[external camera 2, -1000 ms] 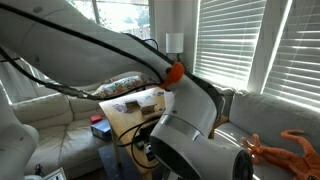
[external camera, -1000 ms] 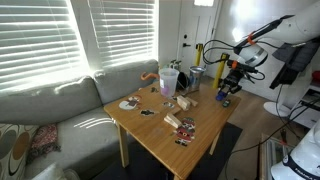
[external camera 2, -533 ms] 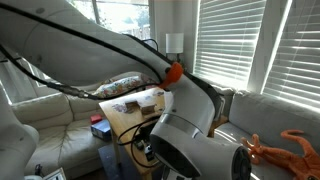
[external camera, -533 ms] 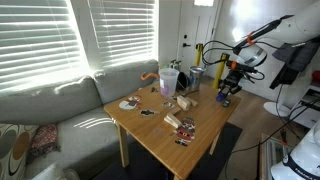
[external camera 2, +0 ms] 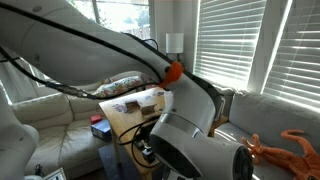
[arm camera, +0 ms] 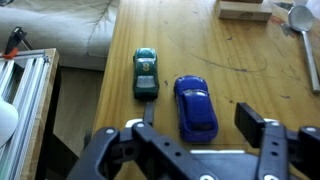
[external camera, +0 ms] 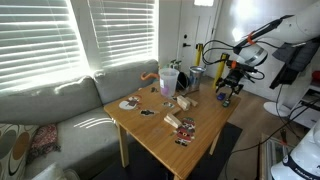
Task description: Flip the toy cars to make them stand on wheels starting with the toy car at the bottom of the table surface
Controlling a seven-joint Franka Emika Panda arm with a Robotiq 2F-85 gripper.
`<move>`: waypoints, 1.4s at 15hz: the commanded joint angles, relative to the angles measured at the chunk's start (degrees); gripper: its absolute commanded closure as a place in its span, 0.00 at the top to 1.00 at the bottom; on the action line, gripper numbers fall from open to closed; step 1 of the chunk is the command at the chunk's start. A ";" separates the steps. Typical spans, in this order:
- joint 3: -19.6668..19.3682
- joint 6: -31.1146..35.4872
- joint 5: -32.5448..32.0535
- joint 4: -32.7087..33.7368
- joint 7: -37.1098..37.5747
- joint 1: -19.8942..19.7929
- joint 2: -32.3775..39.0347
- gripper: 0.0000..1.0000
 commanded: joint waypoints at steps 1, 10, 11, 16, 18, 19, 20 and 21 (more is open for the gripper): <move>0.16 0.86 -1.52 -0.77 1.23 -0.42 -3.02 1.00; 1.40 -0.92 -16.17 1.84 -2.02 -0.31 -12.64 1.00; 1.92 -1.11 -18.06 2.05 -2.67 -0.23 -14.58 1.00; 6.07 0.54 -23.43 1.84 -5.80 -0.07 -24.48 1.00; 7.54 1.23 -24.13 1.68 -8.28 0.01 -27.75 1.00; 7.95 0.97 -24.28 1.97 -10.14 0.17 -28.86 1.00; 8.29 1.02 -24.17 2.05 -12.02 0.34 -29.96 1.00; 8.70 1.25 -24.18 2.07 -13.33 0.39 -30.98 1.00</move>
